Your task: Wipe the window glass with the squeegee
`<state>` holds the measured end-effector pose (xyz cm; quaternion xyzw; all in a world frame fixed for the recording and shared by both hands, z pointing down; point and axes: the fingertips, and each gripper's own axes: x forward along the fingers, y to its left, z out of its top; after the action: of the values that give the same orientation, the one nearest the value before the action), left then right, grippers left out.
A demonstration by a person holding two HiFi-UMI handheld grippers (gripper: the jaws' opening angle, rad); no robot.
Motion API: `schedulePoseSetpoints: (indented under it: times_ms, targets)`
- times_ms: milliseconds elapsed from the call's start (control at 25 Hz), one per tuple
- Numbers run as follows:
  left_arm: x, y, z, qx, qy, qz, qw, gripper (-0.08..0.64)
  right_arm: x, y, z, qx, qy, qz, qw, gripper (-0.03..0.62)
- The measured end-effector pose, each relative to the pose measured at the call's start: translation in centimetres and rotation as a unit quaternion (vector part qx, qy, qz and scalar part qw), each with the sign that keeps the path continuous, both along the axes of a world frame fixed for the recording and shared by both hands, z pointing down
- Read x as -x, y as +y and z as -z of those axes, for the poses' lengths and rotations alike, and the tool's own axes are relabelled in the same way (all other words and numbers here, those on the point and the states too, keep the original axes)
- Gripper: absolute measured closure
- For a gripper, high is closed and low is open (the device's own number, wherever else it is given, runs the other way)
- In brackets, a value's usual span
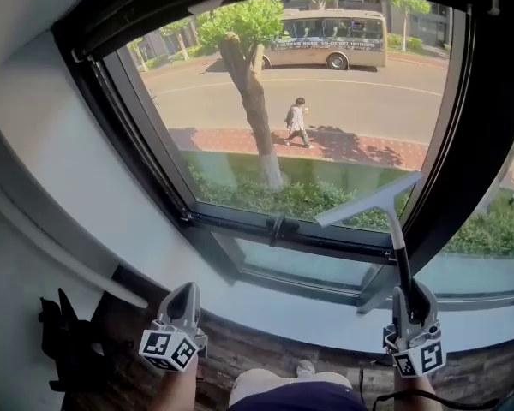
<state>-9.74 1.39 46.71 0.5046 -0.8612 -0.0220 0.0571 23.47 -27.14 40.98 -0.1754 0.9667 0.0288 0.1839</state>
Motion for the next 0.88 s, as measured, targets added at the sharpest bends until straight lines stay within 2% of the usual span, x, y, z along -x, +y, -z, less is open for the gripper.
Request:
schedulePoseSetpoints:
  times_ms: [160,360,680,880]
  targets:
    - [-0.1,-2.1,-0.4,0.005,0.000,-0.017,0.9998,0.555,-1.8,-0.8,0.2,-0.012,0.014,-0.019,1.000,0.491]
    - [0.6,-5.8,-1.1,0.006,-0.004,-0.070,0.9975,0.555,-1.8,-1.2,-0.2,-0.011,0.028,-0.054,0.998,0.491]
    - [9.3,-9.7,0.3,0.000,-0.018,-0.133,0.9910,0.555,2.7,-0.3,0.5,0.008,-0.003,-0.136,0.991,0.491]
    - [13.9,-12.9,1.4,-0.010,-0.021,-0.190,0.9815,0.555,5.6,0.7,1.3,0.002,-0.004,-0.197,0.980,0.491]
